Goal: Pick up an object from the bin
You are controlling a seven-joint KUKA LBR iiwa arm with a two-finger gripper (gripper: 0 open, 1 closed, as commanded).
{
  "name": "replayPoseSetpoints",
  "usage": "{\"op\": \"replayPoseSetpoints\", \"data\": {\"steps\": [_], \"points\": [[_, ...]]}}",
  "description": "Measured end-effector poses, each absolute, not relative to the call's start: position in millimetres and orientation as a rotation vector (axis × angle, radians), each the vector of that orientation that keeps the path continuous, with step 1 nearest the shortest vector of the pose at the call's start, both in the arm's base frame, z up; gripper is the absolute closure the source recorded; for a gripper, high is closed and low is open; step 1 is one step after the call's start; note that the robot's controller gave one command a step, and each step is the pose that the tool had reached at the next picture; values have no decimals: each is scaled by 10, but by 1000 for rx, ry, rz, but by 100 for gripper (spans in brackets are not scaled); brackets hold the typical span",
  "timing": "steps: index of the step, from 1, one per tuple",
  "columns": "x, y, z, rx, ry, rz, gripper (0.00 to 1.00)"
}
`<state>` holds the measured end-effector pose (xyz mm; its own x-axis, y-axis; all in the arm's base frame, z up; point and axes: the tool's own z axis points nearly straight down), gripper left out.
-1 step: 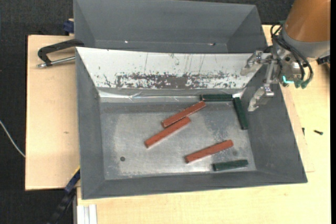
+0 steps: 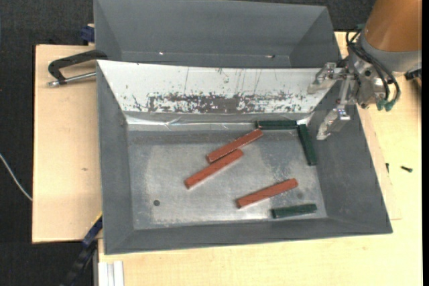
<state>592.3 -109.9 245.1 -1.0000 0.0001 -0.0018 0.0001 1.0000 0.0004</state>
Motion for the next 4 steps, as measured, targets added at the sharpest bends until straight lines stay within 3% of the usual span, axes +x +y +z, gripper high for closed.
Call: {"op": "replayPoseSetpoints", "data": {"steps": [1, 2, 3, 4], "points": [[5525, -959, 1907, 24, 3135, -1, 0], [5412, -912, 1686, 29, 3141, 1, 0], [5219, -558, 1335, -178, 3138, 1, 0], [5270, -797, 1064, -304, 3125, 8, 0]]}}
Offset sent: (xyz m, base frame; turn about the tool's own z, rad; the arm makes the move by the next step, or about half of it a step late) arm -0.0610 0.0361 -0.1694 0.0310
